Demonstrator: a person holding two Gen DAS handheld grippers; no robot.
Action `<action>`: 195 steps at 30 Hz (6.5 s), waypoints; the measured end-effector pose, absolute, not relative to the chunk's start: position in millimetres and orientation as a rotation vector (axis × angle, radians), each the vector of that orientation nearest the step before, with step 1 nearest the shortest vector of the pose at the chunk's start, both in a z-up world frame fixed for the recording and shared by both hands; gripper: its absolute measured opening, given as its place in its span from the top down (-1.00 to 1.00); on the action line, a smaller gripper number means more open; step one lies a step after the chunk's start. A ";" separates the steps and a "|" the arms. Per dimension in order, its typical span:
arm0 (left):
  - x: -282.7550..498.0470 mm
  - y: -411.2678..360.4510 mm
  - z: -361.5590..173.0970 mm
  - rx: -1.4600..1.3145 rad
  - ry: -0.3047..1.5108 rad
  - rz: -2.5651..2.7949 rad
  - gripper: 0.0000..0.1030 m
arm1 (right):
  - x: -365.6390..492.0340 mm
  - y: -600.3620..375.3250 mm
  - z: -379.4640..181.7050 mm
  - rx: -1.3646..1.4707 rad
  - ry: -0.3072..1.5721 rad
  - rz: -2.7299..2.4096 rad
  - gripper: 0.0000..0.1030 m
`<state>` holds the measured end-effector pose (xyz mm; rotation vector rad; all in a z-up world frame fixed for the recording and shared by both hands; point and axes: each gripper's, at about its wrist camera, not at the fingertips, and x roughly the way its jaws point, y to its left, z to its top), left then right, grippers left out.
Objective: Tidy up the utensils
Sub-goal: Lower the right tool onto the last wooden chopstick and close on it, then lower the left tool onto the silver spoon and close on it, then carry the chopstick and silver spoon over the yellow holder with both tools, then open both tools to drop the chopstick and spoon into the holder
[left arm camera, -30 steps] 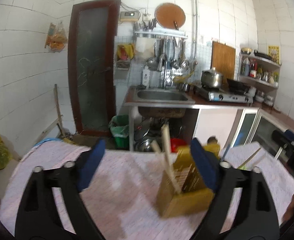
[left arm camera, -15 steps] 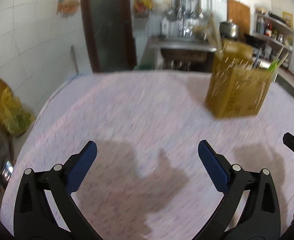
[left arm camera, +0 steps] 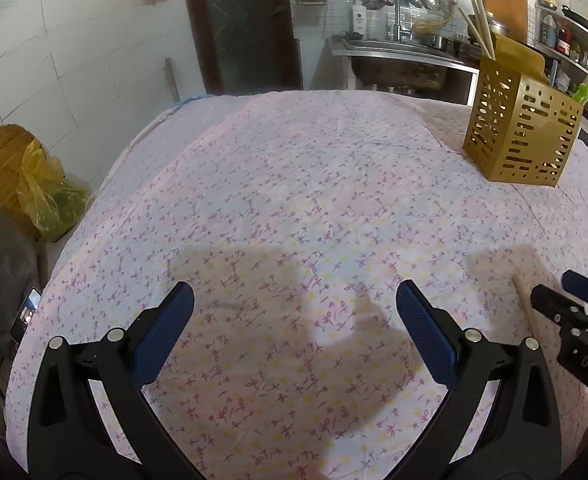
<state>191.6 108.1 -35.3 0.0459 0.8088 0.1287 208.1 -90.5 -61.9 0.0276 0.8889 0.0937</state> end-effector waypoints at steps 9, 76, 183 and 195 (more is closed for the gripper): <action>189.0 99.4 -37.5 0.062 0.815 0.131 -0.90 | 201.6 -89.9 -52.2 0.069 0.842 0.108 0.17; 164.8 -20.0 -12.9 -0.034 0.873 -0.087 0.84 | 164.2 -241.7 -41.0 0.104 0.779 -0.027 0.86; 319.0 -76.1 163.6 -0.054 0.306 -0.244 0.97 | 326.6 -233.9 149.5 0.096 -0.072 -0.035 0.89; 321.1 -51.9 127.4 -0.055 0.409 -0.197 0.54 | 327.9 -244.8 119.2 0.034 0.116 -0.065 0.21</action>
